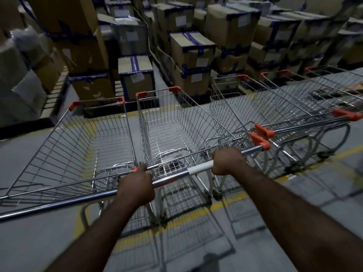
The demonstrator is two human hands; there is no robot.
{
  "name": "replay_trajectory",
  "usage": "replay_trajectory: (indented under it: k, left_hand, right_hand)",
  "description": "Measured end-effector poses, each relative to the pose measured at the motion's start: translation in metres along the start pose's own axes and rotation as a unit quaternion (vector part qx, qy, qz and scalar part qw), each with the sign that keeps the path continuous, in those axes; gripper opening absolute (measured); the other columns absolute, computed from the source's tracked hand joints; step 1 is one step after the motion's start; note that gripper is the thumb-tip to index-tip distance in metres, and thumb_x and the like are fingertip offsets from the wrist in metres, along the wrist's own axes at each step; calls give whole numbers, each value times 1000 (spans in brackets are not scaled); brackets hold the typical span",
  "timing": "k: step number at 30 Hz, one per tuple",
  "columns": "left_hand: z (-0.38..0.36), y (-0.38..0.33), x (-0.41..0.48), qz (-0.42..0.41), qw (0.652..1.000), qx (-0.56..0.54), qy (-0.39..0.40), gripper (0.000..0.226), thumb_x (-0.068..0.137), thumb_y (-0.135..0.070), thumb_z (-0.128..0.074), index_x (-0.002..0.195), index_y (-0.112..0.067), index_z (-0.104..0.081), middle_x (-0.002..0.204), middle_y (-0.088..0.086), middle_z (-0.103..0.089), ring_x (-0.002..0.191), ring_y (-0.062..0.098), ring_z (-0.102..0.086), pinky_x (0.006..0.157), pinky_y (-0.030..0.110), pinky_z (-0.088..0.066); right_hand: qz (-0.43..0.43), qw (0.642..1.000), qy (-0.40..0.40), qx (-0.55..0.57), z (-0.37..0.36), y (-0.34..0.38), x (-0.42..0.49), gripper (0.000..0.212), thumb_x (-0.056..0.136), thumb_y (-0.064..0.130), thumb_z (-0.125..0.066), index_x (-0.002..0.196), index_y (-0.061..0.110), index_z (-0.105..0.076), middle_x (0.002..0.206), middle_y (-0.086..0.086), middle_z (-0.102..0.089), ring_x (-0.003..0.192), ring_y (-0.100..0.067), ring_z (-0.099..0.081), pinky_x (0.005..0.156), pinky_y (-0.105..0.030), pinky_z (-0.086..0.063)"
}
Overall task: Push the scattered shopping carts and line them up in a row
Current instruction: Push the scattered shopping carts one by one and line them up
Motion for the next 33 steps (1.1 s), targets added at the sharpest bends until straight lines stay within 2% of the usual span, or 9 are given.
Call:
replay_trajectory:
  k: [7, 11, 14, 16, 18, 21, 24, 30, 33]
  left_hand:
    - [0, 7, 1, 17, 1000, -19, -12, 36, 77, -42, -67, 108, -24, -70, 125, -7, -48, 96, 21, -68, 74, 35, -53]
    - [-3, 10, 3, 25, 999, -40, -10, 38, 75, -40, -67, 110, -28, -70, 127, -9, -48, 100, 21, -66, 77, 35, -55]
    - [-12, 12, 7, 66, 996, -17, 56, 56, 73, -57, -66, 124, -33, -64, 148, -7, -37, 127, 31, -50, 97, 59, -47]
    - [-15, 3, 10, 84, 991, 22, 101, 73, 75, -71, -61, 140, -37, -52, 162, -2, -22, 149, 41, -16, 104, 83, -16]
    - [-9, -22, 14, 63, 994, 22, 88, 82, 78, -72, -60, 148, -34, -41, 166, 2, -17, 153, 39, 3, 105, 83, 0]
    - [-1, -64, 21, 11, 999, -16, 43, 89, 81, -68, -60, 154, -29, -29, 166, 2, -17, 154, 34, -4, 114, 72, -9]
    - [4, -96, 29, -20, 998, -59, 7, 85, 84, -61, -60, 154, -26, -26, 166, 5, -17, 153, 34, -10, 118, 65, -12]
    - [28, -193, 53, -143, 984, -108, -20, 72, 89, -45, -62, 150, -23, -31, 154, 6, -39, 131, 31, -48, 101, 50, -46]
    - [41, -234, 62, -166, 979, -115, -25, 60, 94, -41, -57, 146, -21, -34, 146, 7, -48, 121, 33, -55, 95, 49, -46]
  right_hand:
    - [16, 1000, 5, -14, -3, 4, 3, 47, 82, 55, -61, 118, 26, -67, 107, 1, -70, 99, -23, -66, 94, -39, -50]
    - [63, 972, 47, 219, -3, -12, 2, 65, 72, 57, -78, 128, 27, -66, 118, 1, -70, 101, -18, -64, 86, -32, -48]
    - [44, 928, -73, 363, 15, -54, 0, 58, 81, 57, -72, 123, 17, -69, 115, -1, -69, 100, -16, -63, 79, -29, -48]
    - [-3, 928, -201, 315, 27, -91, 2, 52, 86, 56, -61, 118, 15, -71, 112, -3, -68, 102, -18, -60, 86, -33, -44]
    - [-46, 933, -270, 233, 35, -119, 6, 52, 87, 56, -53, 117, 17, -70, 114, -5, -66, 107, -22, -58, 96, -41, -40]
    - [-119, 967, -167, 149, 17, -151, 29, 67, 88, 65, -54, 142, 26, -53, 147, -14, -47, 136, -31, -42, 112, -54, -29]
    - [-169, 970, -49, 168, -20, -164, 35, 81, 82, 68, -55, 152, 29, -38, 160, -16, -29, 147, -40, -24, 115, -65, -23]
    - [-191, 951, -57, 237, -29, -159, 28, 75, 87, 58, -56, 151, 25, -39, 160, -16, -32, 152, -40, -11, 115, -66, -20]
    - [-179, 952, -57, 240, -31, -162, 33, 82, 84, 61, -57, 155, 27, -33, 162, -16, -25, 150, -39, -14, 115, -60, -26]
Point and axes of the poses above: each hand's wrist, its own x-axis towards the middle knuckle, its own z-axis out of the back of the hand, y = z × x, the point moved 9 cm from there along x, towards the middle knuckle
